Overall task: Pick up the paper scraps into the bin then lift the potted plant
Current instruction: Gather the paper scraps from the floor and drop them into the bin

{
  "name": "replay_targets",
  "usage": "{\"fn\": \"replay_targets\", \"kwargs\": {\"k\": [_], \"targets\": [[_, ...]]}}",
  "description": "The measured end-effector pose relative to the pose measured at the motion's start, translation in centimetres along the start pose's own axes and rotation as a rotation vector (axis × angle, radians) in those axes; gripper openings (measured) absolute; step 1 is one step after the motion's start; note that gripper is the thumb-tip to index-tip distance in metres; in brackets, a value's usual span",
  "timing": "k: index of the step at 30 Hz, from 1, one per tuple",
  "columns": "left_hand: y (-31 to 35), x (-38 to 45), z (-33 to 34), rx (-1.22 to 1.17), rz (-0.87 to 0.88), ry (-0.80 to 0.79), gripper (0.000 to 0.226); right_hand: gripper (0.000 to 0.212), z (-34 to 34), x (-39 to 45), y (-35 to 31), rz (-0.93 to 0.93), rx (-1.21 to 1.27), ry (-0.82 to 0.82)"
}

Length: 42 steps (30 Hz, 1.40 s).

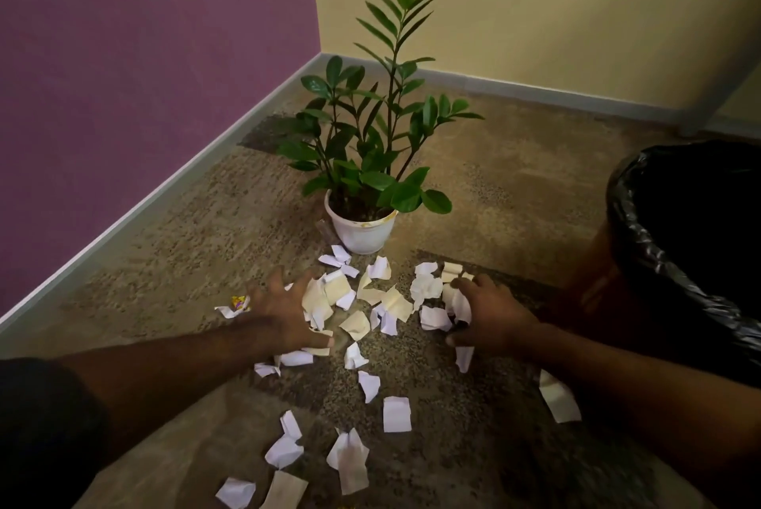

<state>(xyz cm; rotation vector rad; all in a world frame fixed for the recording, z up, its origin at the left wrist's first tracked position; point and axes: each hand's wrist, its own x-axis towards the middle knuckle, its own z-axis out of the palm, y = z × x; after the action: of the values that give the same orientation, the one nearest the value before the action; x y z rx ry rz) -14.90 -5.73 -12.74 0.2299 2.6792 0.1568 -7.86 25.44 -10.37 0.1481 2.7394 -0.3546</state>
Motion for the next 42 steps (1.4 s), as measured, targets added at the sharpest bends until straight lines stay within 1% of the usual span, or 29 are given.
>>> {"fn": "replay_targets", "kwargs": {"k": [3,5,7,8,9,11,12,13,15,18,21,25,27,30,34,39,41,42], "targets": [[0.1,1.5,0.0,0.007,0.121,0.038,0.124,0.114,0.4,1.2,0.6,0.071,0.041,0.014],[0.6,2.4,0.2,-0.029,0.177,0.004,0.123,0.121,0.6,1.8,0.8,0.135,0.08,0.017],[1.2,2.8,0.6,-0.041,0.192,-0.044,0.119,0.123,0.5,2.5,1.1,0.168,0.11,0.008],[1.4,2.9,0.9,-0.03,0.204,-0.045,0.112,0.123,0.3,2.8,1.2,0.172,0.124,-0.002],[1.6,2.8,1.1,-0.034,0.226,-0.027,0.1,0.122,0.2,3.1,1.3,0.171,0.143,-0.018],[1.8,2.7,1.5,-0.129,0.275,0.042,0.069,0.121,0.0,3.6,1.1,0.15,0.194,-0.055],[1.8,2.6,1.6,-0.175,0.289,0.067,0.057,0.121,0.1,3.8,0.7,0.13,0.213,-0.066],[1.8,2.5,1.6,-0.202,0.298,0.085,0.05,0.12,0.2,4.0,0.3,0.105,0.214,-0.072],[1.7,2.4,1.5,-0.237,0.303,0.112,0.041,0.118,0.8,4.3,-0.8,0.039,0.152,-0.096],[1.5,2.3,1.6,-0.283,0.293,0.15,0.037,0.109,2.3,4.5,-2.2,-0.038,0.009,-0.17],[1.6,2.0,1.6,-0.361,0.296,0.179,0.035,0.086,4.0,4.3,-3.0,-0.12,-0.134,-0.177],[1.9,2.0,1.6,-0.43,0.267,0.193,0.035,0.046,4.7,3.1,-2.7,-0.219,-0.098,-0.093],[2.2,1.9,1.5,-0.442,0.262,0.197,0.036,0.035,4.6,2.4,-2.3,-0.235,-0.071,-0.105],[2.7,1.6,1.3,-0.44,0.245,0.189,0.035,0.027,3.9,1.3,-1.6,-0.233,0.014,-0.141],[3.8,0.2,1.0,-0.5,0.226,0.18,0.024,0.017,2.5,-0.4,-0.9,-0.162,0.177,-0.168],[5.3,-1.7,0.1,-0.634,0.171,0.169,0.023,0.021,0.9,-2.6,-1.3,-0.141,0.389,-0.091],[6.2,-2.3,-0.5,-0.733,0.153,0.16,0.023,0.018,-0.3,-3.6,-1.9,-0.139,0.405,-0.054],[6.8,-2.7,-0.9,-0.792,0.145,0.16,0.023,0.012,-1.0,-4.2,-2.2,-0.134,0.405,-0.031]]}}
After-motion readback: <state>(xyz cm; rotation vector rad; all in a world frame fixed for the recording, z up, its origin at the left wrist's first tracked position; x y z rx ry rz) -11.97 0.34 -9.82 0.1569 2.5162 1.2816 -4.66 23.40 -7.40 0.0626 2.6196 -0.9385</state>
